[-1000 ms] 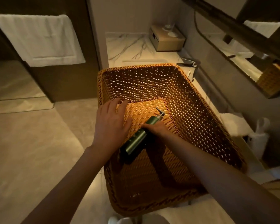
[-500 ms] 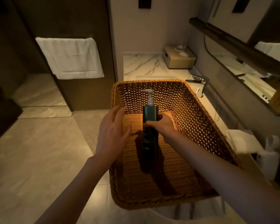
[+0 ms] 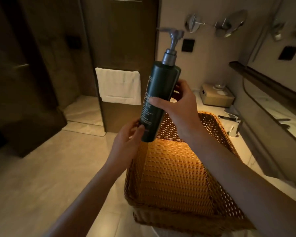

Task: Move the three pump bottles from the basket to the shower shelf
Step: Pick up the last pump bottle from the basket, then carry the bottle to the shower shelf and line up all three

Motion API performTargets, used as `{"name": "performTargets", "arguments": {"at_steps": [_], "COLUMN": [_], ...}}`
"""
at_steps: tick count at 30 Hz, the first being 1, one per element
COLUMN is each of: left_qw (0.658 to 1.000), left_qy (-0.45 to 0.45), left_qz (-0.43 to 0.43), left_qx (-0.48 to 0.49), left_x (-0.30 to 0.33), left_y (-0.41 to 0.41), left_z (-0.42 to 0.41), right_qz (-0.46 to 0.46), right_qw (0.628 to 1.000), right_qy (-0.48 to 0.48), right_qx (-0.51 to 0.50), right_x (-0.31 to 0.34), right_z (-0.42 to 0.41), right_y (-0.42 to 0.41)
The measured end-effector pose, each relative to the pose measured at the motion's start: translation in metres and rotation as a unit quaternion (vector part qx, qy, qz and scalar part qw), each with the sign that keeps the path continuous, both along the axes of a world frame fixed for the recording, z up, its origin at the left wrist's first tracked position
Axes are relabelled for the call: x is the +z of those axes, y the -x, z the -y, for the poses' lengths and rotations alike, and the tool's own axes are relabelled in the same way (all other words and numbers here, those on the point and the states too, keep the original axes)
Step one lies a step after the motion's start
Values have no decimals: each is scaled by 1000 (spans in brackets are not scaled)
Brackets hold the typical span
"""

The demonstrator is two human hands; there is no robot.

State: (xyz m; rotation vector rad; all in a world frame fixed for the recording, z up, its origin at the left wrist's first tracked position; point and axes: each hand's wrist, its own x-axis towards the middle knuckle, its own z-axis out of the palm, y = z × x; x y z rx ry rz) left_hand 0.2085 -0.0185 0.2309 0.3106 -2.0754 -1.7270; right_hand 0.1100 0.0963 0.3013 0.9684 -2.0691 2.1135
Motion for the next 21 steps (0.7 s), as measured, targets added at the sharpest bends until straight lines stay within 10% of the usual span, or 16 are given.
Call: {"name": "performTargets", "arguments": {"at_steps": [21], "left_qw": [843], "left_qy": [-513], "left_qz": [-14], "left_qx": [157], "left_x": [-35], "left_y": [-169], "left_z": [271], "right_qz": [39], "right_qw": [978], "right_qy": [-34], "right_qx": [201], "right_x": [-37], "right_z": [310], "right_y": [-113]}}
